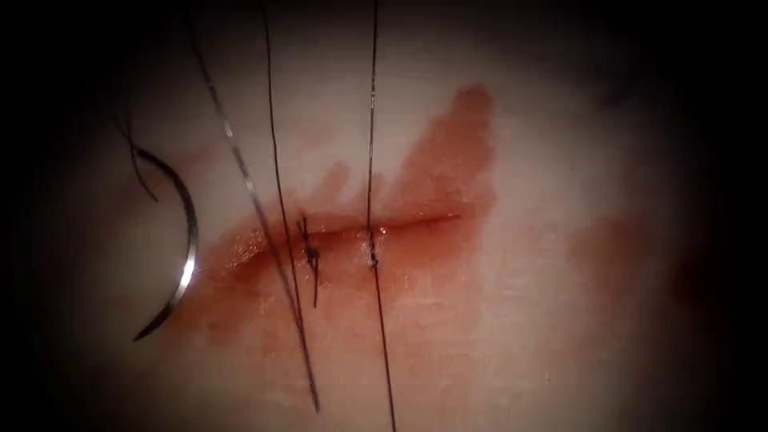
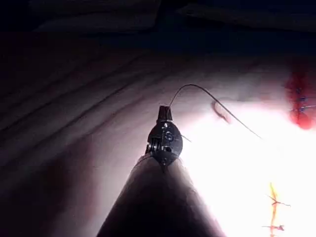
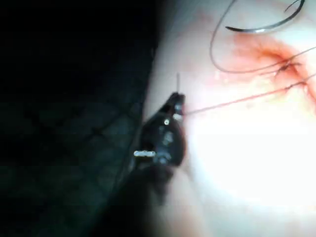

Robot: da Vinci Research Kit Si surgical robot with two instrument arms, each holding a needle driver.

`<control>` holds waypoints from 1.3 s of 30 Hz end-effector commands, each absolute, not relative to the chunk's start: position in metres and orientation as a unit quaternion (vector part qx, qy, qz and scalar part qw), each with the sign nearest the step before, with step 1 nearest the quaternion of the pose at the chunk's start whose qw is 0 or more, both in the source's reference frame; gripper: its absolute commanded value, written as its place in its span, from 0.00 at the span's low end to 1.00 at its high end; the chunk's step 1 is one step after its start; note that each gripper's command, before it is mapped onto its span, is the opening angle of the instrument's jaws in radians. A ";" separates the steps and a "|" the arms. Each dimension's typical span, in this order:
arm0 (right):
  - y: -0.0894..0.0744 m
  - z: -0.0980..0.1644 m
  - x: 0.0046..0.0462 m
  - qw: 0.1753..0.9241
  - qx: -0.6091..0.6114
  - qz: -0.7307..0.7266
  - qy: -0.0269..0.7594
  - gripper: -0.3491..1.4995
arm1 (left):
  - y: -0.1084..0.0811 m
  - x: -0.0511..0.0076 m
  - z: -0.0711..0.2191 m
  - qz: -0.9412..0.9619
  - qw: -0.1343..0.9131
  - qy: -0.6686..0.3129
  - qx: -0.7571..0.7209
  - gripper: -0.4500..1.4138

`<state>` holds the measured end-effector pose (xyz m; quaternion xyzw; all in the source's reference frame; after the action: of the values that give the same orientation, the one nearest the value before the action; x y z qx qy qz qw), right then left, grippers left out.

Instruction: Wound Closure

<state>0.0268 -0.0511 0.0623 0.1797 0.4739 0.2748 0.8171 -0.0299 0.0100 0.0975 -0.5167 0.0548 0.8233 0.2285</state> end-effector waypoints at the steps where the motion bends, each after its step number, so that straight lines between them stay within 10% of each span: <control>1: -0.052 0.063 0.0272 0.816 0.184 0.276 0.473 0.00 | 0.011 -0.0304 0.098 0.823 0.229 0.056 -0.517 0.00; 12: -0.050 0.064 0.0278 0.804 0.177 0.282 0.492 0.00 | 0.009 -0.0315 0.100 0.830 0.220 0.066 -0.509 0.00; 16: -0.050 0.064 0.0279 0.793 0.171 0.286 0.510 0.67 | 0.007 -0.0315 0.101 0.831 0.213 0.060 -0.511 0.00; 18: -0.049 0.063 0.0273 0.792 0.172 0.288 0.510 0.79 | 0.007 -0.0310 0.100 0.827 0.220 0.049 -0.515 0.00; 28: -0.043 0.061 0.0229 0.775 0.188 0.304 0.521 0.75 | 0.004 -0.0291 0.094 0.806 0.223 0.010 -0.548 0.00; 33: -0.038 0.061 0.0206 0.746 0.184 0.338 0.543 0.96 | 0.002 -0.0298 0.090 0.785 0.221 -0.011 -0.579 0.00; 39: -0.036 0.058 0.0179 0.720 0.237 0.310 0.574 0.98 | 0.001 -0.0294 0.083 0.758 0.219 -0.025 -0.614 0.00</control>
<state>0.0173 -0.0356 0.0576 0.2397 0.5779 0.3017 0.7194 -0.0288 0.0007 0.0824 -0.6142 -0.0264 0.7577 0.2188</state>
